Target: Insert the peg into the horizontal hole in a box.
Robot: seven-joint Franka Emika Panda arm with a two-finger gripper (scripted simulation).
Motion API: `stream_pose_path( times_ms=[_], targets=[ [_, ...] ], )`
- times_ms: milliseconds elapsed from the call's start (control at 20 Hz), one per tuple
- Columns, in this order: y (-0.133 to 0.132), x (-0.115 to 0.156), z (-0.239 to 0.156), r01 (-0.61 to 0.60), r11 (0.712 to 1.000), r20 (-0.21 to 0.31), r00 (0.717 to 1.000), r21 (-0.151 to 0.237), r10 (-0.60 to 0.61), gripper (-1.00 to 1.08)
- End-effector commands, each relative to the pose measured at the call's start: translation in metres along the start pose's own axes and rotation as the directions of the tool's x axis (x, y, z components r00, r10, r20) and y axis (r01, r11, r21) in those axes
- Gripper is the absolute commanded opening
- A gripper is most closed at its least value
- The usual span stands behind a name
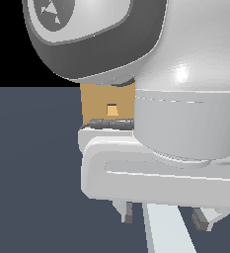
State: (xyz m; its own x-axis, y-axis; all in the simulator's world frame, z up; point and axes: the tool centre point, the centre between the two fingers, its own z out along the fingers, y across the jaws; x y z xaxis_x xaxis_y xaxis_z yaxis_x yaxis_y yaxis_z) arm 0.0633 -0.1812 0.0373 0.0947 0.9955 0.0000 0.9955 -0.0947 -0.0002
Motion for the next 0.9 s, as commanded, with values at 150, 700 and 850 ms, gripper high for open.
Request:
stream_pose_path(
  times_ms=[150,700,850],
  targets=[
    [0.0003,-0.0001,0.0173,0.0,1.0,0.0,1.0,0.0,0.0,1.0],
    [0.0013,-0.0003,0.0167,0.0,1.0,0.0,1.0,0.0,0.0,-1.0],
    [0.001,-0.0001,0.017,0.0,1.0,0.0,1.0,0.0,0.0,-1.0]
  ],
)
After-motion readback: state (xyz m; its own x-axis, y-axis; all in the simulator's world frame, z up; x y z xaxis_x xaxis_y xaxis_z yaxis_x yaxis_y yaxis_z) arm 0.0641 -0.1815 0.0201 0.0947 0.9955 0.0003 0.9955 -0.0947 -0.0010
